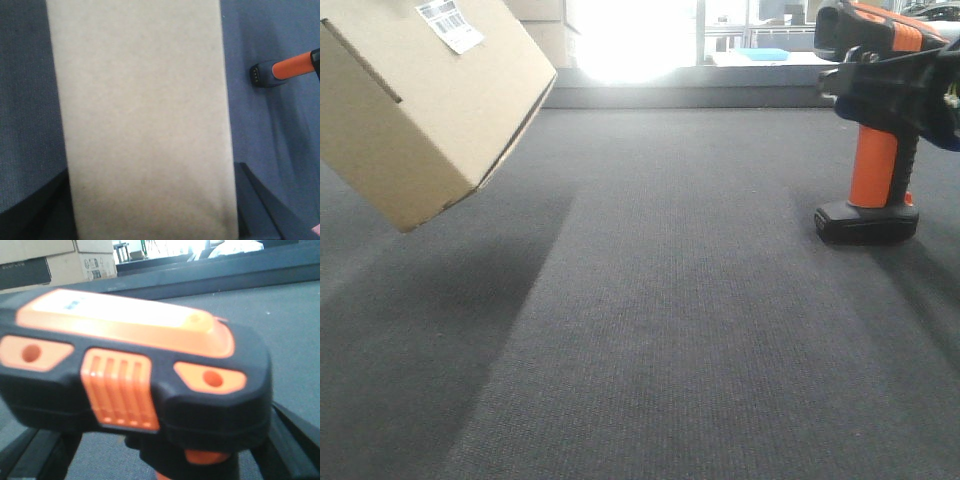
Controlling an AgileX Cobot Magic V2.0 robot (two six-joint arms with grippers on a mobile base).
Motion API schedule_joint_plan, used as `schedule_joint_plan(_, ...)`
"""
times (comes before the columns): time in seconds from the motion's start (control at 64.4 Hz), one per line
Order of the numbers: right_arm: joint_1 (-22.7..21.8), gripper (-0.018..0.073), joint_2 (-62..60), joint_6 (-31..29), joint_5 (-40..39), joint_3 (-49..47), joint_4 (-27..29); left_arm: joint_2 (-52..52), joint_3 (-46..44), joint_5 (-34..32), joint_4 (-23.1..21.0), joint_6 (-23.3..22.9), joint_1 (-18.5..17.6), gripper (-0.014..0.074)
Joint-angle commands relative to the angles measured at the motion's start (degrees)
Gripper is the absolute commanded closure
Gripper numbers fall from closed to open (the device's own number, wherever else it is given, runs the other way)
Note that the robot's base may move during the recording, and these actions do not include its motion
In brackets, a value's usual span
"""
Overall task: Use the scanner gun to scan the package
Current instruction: 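Lift the scanner gun off the table with the right gripper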
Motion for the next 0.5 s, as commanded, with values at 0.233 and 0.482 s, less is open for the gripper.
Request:
schedule_joint_plan(0.233, 0.0, -0.0002, 1.7, 0.1, 0.9, -2.9, 2.5, -0.7, -0.2, -1.0, -0.3, 0.4, 0.0, 0.0707)
schedule_joint_plan(0.482, 0.0, -0.0002, 2.0, 0.1, 1.4, -3.4, 2.5, -0.7, -0.2, -1.2, 0.2, 0.4, 0.0, 0.0707)
